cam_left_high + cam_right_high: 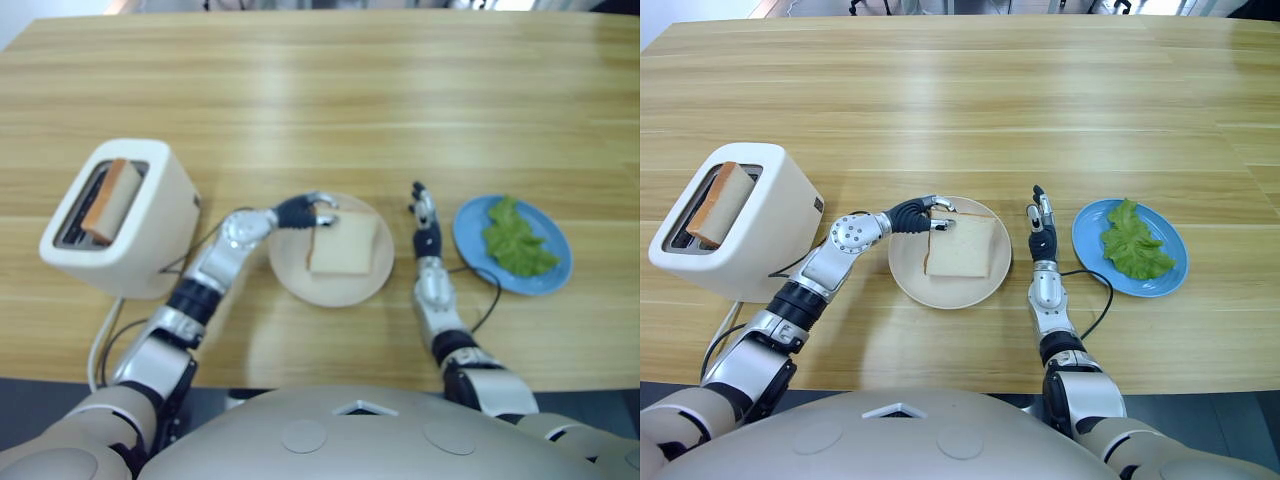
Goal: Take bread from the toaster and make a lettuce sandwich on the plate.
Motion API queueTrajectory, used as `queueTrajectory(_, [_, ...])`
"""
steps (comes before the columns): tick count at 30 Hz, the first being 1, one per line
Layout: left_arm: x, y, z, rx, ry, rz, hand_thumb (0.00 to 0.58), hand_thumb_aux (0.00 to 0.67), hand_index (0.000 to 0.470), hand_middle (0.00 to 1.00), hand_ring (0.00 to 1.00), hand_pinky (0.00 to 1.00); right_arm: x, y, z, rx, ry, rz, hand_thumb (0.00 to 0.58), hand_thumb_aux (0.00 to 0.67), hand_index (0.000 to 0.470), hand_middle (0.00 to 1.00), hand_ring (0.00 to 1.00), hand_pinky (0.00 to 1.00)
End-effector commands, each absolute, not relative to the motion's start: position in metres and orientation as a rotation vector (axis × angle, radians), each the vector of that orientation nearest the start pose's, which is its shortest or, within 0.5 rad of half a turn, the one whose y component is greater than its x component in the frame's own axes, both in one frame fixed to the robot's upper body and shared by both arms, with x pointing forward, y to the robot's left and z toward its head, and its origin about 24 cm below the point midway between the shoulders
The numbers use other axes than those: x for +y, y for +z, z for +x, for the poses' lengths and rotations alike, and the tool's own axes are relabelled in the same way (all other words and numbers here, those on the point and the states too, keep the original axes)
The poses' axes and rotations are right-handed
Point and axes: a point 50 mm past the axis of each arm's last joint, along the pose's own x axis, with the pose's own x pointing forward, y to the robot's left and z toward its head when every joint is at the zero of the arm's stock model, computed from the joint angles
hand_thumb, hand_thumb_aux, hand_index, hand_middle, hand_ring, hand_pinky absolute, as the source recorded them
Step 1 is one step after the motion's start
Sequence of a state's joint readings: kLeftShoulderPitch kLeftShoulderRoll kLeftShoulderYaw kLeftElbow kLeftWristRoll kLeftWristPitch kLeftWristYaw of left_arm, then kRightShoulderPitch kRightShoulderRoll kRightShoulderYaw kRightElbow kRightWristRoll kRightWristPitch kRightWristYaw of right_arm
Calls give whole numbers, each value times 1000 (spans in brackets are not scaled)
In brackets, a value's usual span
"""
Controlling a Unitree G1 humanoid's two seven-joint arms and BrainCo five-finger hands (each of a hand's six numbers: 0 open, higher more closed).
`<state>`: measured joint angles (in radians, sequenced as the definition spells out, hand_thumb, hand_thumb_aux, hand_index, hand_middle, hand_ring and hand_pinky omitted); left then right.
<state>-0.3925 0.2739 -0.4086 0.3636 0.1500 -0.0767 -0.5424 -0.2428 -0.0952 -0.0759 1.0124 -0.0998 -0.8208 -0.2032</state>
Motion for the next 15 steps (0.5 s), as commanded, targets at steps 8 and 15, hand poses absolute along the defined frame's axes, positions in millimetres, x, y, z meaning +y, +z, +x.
queueTrajectory(8, [111, 21, 308, 103, -793, 927, 0, 0, 0, 0, 0, 0, -178, -45, 246, -2, -142, -154, 0, 0, 0, 0, 0, 0])
queueTrajectory(15, [116, 44, 304, -89, -687, 1165, 0, 0, 0, 0, 0, 0, -178, -41, 244, -43, -126, -178, 0, 0, 0, 0, 0, 0])
